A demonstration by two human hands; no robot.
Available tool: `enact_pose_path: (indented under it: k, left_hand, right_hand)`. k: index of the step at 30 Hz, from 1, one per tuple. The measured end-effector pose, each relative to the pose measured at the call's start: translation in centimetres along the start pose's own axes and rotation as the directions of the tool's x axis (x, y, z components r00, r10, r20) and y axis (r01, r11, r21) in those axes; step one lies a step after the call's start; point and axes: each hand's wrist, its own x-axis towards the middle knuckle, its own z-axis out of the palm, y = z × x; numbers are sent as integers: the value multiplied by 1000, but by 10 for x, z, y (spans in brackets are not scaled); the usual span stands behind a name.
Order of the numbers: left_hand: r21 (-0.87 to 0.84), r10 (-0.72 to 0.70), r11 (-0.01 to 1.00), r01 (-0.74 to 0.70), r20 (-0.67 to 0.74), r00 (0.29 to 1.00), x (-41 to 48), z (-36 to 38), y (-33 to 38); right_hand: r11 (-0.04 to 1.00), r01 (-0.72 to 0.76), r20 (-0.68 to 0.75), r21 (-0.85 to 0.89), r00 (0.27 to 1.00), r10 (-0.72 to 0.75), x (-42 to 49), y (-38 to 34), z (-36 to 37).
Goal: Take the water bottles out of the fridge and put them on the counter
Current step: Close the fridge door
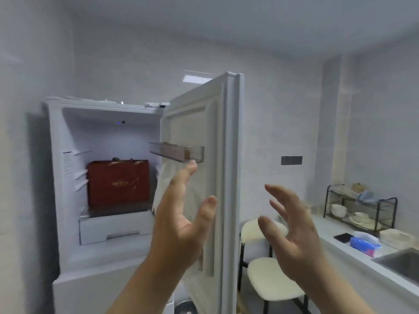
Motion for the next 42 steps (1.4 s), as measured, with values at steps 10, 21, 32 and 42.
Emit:
enact_pose_path:
  k: [10, 21, 32, 42]
  left_hand:
    - [365, 85, 930, -42, -101, 991, 25, -216, -19]
    - [626, 84, 776, -79, 21, 996, 61, -251, -53]
    - [630, 39, 776, -36, 9, 999, 90, -216, -81]
    - [497, 113, 849, -179, 160, 981, 124, -133, -101]
  right_hand:
    - [978, 141, 95, 154, 983, -157, 21, -76, 169]
    - [958, 241, 101, 156, 961, -258, 75, -55, 222]
    - [944, 328, 95, 30, 939, -329, 123, -27, 214]
    - [902, 398, -129, -164, 898, -420, 151, 5, 164]
